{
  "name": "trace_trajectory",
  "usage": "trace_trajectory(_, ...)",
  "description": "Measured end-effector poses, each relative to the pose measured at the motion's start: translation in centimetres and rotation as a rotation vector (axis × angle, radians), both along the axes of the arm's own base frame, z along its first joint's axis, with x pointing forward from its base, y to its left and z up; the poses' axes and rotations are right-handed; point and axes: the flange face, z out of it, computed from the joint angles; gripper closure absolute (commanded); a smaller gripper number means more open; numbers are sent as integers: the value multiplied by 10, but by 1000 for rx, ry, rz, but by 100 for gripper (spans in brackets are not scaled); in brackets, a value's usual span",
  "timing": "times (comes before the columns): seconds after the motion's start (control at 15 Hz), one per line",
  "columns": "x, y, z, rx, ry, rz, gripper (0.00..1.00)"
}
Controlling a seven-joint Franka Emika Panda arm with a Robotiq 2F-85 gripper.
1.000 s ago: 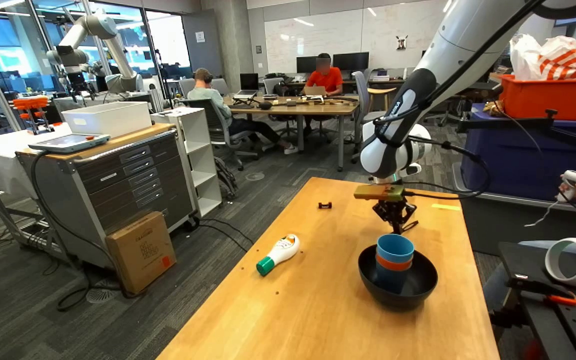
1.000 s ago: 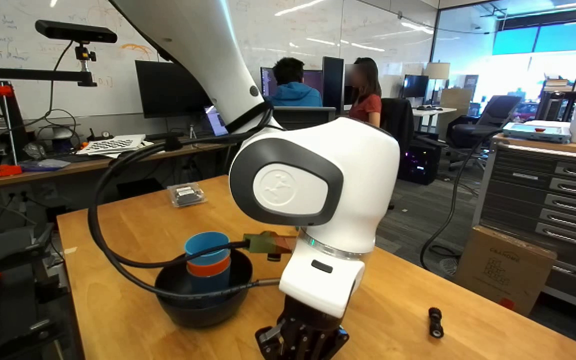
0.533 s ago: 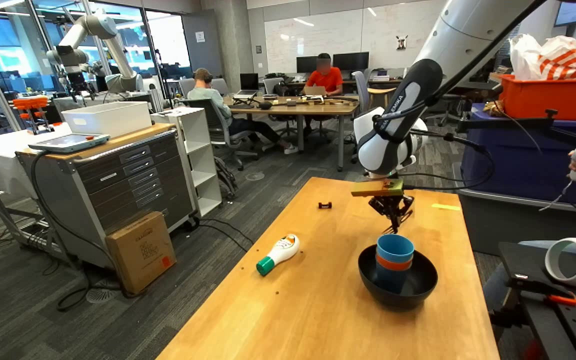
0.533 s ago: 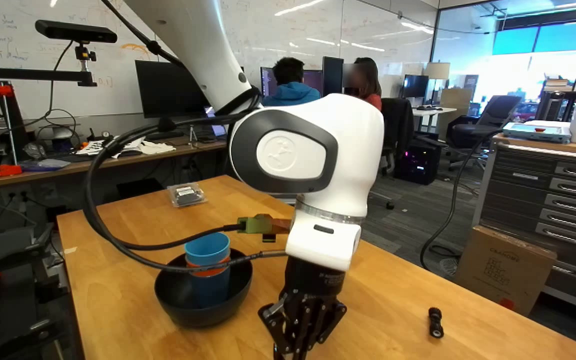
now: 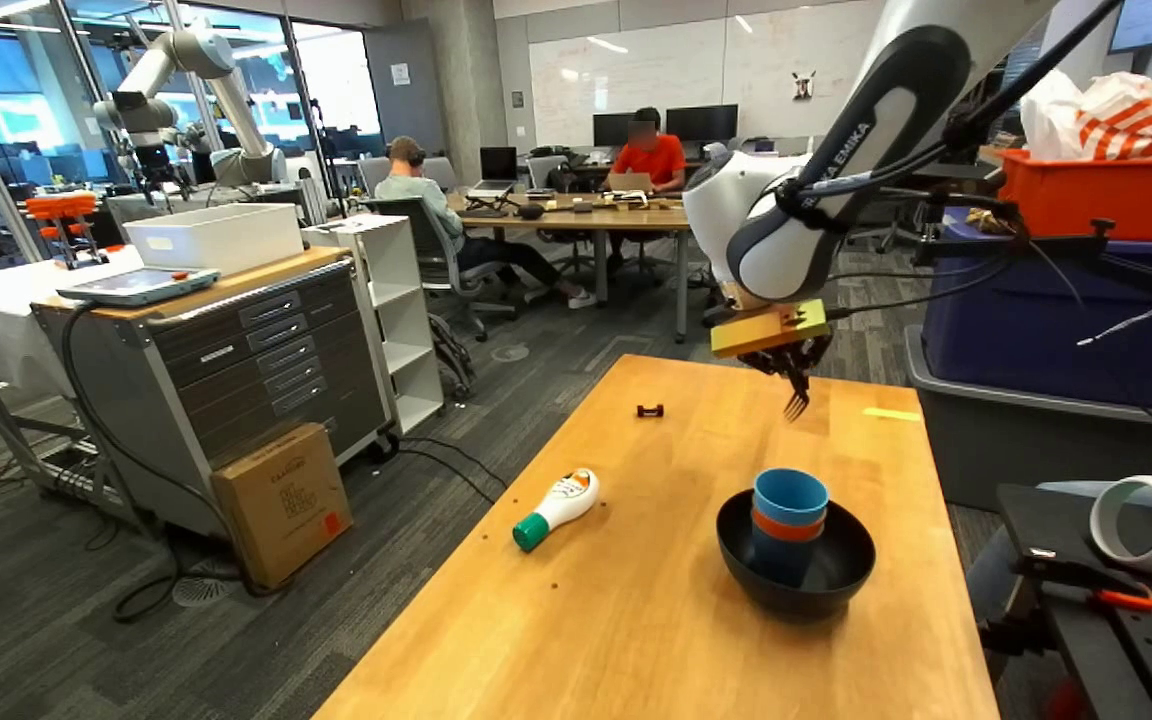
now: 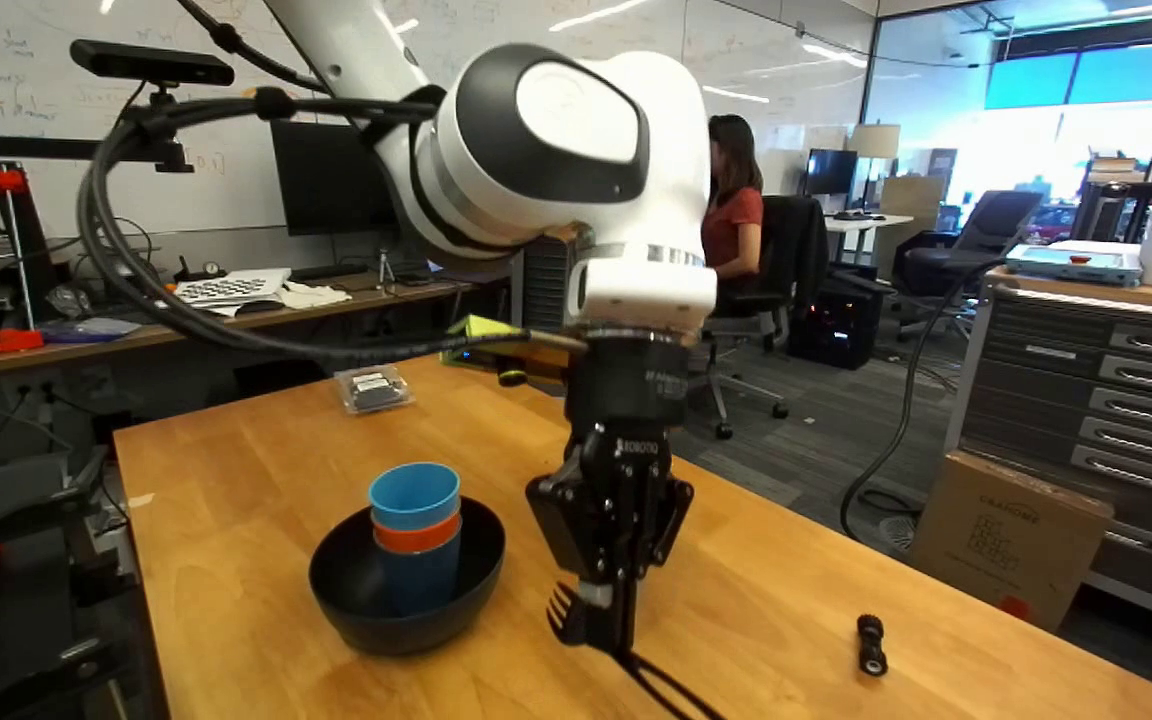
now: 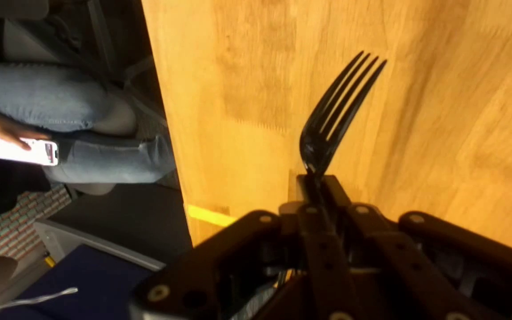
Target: Stack up the cups inside the black bowl then put the fork inside the blue cup
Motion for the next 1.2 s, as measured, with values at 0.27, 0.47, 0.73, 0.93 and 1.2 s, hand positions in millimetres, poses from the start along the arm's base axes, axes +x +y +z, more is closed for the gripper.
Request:
trace_trajectory(0.27,6,50,54,-121,-16,208,97)
trace_trajectory(0.47,5,100,82,-159,-34,364,96)
trace_trajectory(0.73,-4,162,100,-191,-12,525,96)
trace_trajectory(0.93,-18,199,97,-248,9,632,96)
trace_trajectory(1.2,-46,232,75,-344,22,756,96)
